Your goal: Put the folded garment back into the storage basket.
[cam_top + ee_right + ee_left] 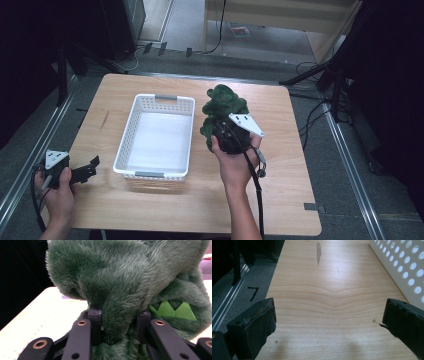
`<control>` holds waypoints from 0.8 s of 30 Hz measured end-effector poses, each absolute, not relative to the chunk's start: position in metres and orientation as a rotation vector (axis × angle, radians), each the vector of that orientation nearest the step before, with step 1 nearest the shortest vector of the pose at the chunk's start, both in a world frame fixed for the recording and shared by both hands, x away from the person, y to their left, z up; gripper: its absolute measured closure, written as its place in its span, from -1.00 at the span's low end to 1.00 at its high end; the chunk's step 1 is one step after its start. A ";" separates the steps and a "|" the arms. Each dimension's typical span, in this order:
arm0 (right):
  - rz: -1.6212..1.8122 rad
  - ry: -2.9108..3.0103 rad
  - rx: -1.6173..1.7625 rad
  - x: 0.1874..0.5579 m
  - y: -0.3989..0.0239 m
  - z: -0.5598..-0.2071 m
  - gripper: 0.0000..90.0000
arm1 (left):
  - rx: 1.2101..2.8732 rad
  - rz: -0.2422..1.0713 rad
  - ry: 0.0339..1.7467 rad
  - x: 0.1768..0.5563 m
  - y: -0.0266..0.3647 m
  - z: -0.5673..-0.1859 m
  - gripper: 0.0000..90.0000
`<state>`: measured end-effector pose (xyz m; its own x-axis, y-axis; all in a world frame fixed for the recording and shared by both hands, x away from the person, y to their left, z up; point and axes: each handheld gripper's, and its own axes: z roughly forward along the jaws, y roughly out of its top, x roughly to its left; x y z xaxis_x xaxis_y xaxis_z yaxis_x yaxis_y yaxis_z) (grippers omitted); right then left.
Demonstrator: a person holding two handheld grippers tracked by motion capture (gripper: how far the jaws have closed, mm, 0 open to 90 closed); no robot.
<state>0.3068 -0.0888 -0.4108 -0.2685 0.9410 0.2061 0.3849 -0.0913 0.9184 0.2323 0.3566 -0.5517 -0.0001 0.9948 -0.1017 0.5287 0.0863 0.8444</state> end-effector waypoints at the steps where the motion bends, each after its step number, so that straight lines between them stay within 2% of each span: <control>1: 1.359 1.654 1.448 0.307 -0.089 -0.411 0.50 | 1.536 0.797 1.626 0.232 0.357 -0.552 -1.00; 24: 1.369 1.713 1.408 0.306 -0.040 -0.387 0.50 | 1.540 0.788 1.627 0.233 0.357 -0.551 -1.00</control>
